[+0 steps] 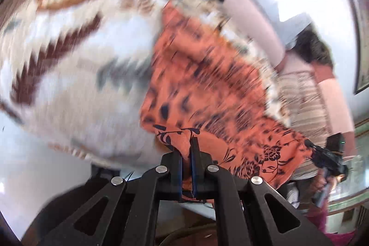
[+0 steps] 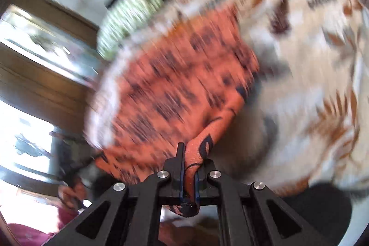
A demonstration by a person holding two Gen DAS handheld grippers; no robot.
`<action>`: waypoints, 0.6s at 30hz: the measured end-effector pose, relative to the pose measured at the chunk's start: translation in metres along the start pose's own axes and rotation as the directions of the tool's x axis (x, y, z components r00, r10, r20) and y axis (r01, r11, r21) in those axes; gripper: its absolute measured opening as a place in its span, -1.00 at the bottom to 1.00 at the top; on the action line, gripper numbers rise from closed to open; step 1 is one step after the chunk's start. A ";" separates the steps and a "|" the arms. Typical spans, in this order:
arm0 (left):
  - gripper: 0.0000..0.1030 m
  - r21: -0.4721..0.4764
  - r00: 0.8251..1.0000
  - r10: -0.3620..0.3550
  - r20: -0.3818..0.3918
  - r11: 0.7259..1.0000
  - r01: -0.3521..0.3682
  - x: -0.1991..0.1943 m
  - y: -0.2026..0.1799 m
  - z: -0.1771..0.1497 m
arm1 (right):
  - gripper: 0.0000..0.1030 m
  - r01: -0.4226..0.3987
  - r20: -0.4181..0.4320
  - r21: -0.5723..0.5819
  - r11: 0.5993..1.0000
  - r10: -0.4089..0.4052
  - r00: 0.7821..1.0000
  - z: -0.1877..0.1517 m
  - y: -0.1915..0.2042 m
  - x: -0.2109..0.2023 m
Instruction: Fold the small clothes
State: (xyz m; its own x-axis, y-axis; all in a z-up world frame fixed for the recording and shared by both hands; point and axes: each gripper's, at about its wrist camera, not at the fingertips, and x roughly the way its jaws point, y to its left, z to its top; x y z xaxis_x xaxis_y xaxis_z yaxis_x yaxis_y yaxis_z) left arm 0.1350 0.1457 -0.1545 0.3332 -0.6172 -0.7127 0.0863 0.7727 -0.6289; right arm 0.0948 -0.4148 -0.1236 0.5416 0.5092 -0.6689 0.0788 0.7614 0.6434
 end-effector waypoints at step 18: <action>-0.79 -0.238 0.981 0.125 0.151 0.967 -0.087 0.137 0.016 0.274 | -0.86 0.024 0.192 0.389 0.921 -0.106 0.976 0.244 -0.107 0.158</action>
State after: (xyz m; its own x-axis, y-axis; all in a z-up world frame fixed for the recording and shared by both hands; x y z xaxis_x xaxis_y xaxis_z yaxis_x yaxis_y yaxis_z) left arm 0.4388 0.1141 -0.1767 0.4789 -0.4862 -0.7309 -0.1687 0.7661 -0.6201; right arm 0.3765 -0.5140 -0.2070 0.6805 0.3391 -0.6496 0.4112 0.5570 0.7216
